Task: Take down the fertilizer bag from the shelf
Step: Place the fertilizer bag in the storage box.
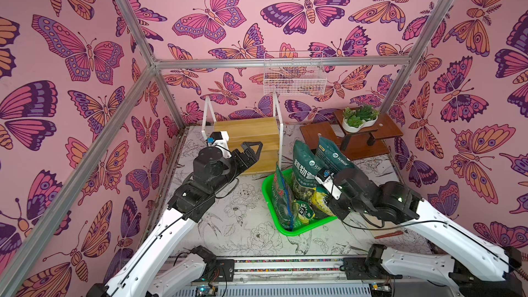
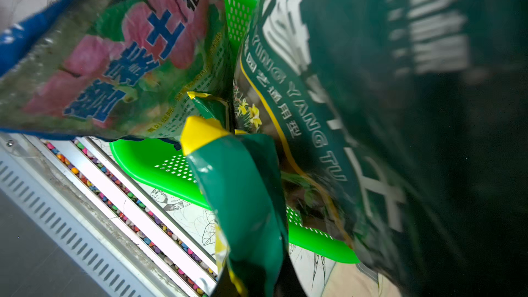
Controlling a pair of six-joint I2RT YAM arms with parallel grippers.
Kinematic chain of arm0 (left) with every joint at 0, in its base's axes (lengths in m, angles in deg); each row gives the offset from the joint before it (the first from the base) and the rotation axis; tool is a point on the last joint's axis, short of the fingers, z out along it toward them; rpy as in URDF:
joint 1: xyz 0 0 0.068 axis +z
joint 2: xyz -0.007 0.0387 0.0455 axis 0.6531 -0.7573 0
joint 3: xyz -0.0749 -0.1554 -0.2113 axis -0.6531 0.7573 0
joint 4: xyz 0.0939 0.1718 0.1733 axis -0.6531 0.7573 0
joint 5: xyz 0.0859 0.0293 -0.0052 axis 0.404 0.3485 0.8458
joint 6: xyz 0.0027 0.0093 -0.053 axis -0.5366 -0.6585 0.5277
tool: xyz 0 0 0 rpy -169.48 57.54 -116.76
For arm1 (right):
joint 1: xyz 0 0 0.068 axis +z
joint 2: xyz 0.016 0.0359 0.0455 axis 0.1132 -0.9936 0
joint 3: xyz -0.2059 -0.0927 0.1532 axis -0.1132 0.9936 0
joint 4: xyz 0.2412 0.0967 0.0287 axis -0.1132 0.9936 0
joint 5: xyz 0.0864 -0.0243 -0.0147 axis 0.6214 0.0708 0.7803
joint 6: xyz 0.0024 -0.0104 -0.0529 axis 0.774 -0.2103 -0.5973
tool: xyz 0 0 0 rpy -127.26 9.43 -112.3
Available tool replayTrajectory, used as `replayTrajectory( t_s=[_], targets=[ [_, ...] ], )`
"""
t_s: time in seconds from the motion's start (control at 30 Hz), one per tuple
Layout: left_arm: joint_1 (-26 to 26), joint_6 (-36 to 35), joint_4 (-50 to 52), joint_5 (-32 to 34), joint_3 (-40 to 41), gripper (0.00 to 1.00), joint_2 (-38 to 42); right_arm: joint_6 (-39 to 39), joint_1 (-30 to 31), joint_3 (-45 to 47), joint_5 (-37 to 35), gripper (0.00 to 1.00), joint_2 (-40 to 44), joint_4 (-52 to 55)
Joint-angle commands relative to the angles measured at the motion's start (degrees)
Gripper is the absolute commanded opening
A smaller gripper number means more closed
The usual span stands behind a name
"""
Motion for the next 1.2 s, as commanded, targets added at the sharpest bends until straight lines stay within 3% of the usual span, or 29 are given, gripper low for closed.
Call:
replayTrajectory(
  t_s=[0.0,0.37,1.17],
  targets=[
    [-0.08,-0.04,-0.67,-0.47,-0.14,1.0,1.01,1.15,-0.3,1.5,-3.26,0.0,-1.07,-5.73],
    [-0.08,-0.79,-0.65,0.74,1.37,1.0,2.83,2.06,-0.24,10.84,3.07,0.01,-2.83,-19.67],
    [-0.08,-1.4,-0.64,1.4,2.19,1.0,4.29,4.66,0.92,18.57,4.91,0.03,-16.0,-26.42]
  ],
)
